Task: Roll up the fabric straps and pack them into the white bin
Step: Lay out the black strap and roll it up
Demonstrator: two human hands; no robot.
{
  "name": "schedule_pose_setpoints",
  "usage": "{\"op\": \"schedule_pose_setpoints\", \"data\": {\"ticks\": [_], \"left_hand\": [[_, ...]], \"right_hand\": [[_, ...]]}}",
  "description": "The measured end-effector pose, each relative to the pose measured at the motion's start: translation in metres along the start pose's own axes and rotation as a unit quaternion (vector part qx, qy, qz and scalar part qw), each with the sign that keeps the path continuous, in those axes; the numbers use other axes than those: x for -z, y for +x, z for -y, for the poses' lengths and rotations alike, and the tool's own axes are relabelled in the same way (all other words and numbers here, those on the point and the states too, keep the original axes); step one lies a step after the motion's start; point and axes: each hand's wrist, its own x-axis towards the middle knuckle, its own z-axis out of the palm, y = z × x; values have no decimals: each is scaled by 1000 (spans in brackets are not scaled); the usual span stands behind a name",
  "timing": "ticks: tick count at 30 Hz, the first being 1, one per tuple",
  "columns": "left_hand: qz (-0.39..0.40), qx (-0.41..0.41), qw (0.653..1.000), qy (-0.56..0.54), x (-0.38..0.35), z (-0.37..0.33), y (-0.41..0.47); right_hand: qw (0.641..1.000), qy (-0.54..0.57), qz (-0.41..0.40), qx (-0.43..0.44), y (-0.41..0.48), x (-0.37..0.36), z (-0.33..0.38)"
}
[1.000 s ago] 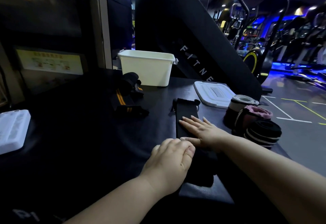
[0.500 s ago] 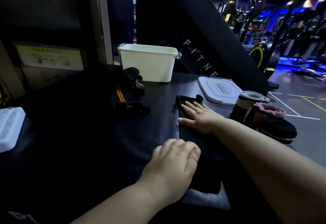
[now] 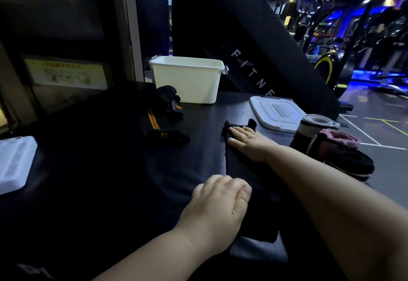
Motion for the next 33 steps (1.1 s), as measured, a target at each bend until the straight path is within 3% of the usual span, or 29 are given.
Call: {"op": "schedule_pose_setpoints", "data": {"ticks": [4,9,13,17,19,23,28,33], "left_hand": [[10,10,1000,8,4,0,2],[32,28,999,9,11,-4,3],[29,41,999,7,13,-7,2],[38,51,998,-3,14,-9,2],[36,52,998,-5,15,-9,2],[38,62,997,-3,16,-10,2],[18,66,997,-17,15,-8,-1],[-3,-20,997,-75,18,-1,-5]], "right_hand": [[999,33,-6,27,-11,4,-3],[986,148,-70,40,-58,16,-4],[935,344,-86,33,-110,15,5],[906,406,-91,78,-159,7,18],[909,397,-93,88,-176,2,24],[934,303,-171,86,-195,-11,27],[933,266,-218,105,-195,-22,25],[941,249,-214,82,-190,-25,23]]}}
